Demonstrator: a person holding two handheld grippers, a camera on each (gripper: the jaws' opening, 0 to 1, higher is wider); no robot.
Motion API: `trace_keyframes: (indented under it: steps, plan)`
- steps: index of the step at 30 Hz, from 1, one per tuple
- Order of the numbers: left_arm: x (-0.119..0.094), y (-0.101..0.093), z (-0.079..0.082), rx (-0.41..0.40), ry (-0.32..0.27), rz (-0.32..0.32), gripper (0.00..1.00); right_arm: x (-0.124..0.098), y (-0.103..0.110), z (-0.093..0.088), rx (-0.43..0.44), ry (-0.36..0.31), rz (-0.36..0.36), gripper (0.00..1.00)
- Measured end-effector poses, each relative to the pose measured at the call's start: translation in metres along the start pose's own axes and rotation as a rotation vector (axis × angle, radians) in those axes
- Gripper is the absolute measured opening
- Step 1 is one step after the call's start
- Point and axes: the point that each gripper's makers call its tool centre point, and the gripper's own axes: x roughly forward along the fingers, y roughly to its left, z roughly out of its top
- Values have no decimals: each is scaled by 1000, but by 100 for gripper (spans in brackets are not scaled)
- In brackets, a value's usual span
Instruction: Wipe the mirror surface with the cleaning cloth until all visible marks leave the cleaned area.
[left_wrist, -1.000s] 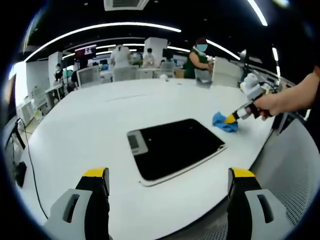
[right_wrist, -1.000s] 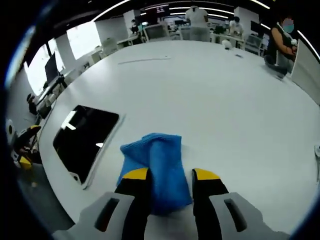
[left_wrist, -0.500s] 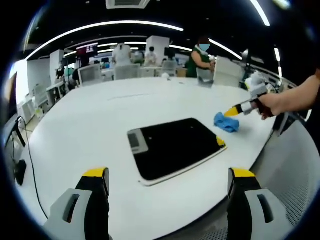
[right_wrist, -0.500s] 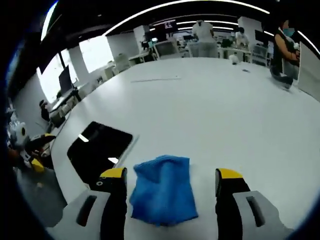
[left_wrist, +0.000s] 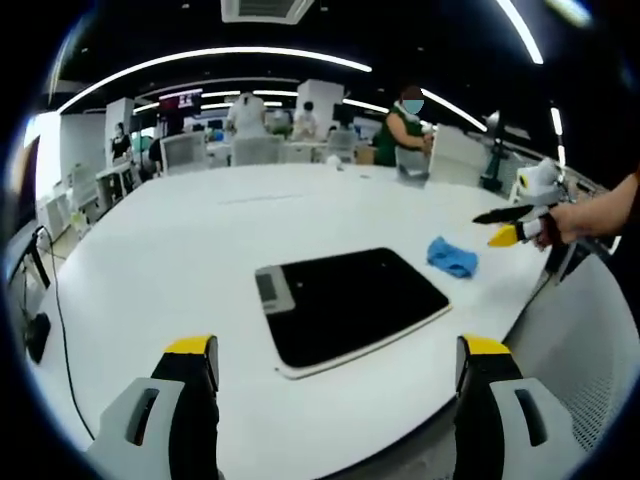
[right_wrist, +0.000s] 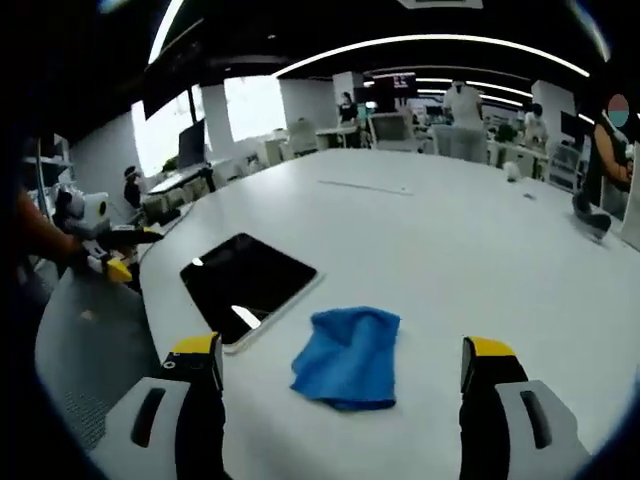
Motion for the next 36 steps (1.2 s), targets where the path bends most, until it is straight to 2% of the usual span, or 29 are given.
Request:
trace_keyframes:
  steps: [6, 10, 13, 17, 19, 21, 23, 29, 31, 36]
  plan:
    - [-4, 5, 8, -12, -39, 23, 99, -13, 18, -6, 2, -11, -1, 100]
    - [-6, 7, 10, -11, -52, 37, 99, -13, 30, -5, -21, -20, -5, 100]
    - [-6, 5, 9, -11, -49, 27, 99, -13, 33, -5, -2, -33, -40, 100]
    - [-6, 2, 9, -3, -37, 19, 99, -15, 34, -15, 62, -26, -96, 100]
    - [-5, 2, 8, -3, -34, 17, 99, -18, 39, -17, 62, -31, -119, 100]
    - [-6, 3, 8, -17, -37, 19, 99, -24, 36, -6, 16, -83, -165, 98]
    - [-6, 4, 9, -25, -40, 27, 99, -29, 31, 1, 41, -118, -193, 99]
    - [-6, 5, 12, -4, -57, 25, 99, -24, 40, -8, 38, -77, -181, 98]
    - [-7, 6, 12, -14, -58, 29, 99, -26, 38, -2, 31, -101, -188, 98]
    - [-7, 5, 13, -15, -62, 22, 99, -24, 40, -7, 35, -79, -173, 98]
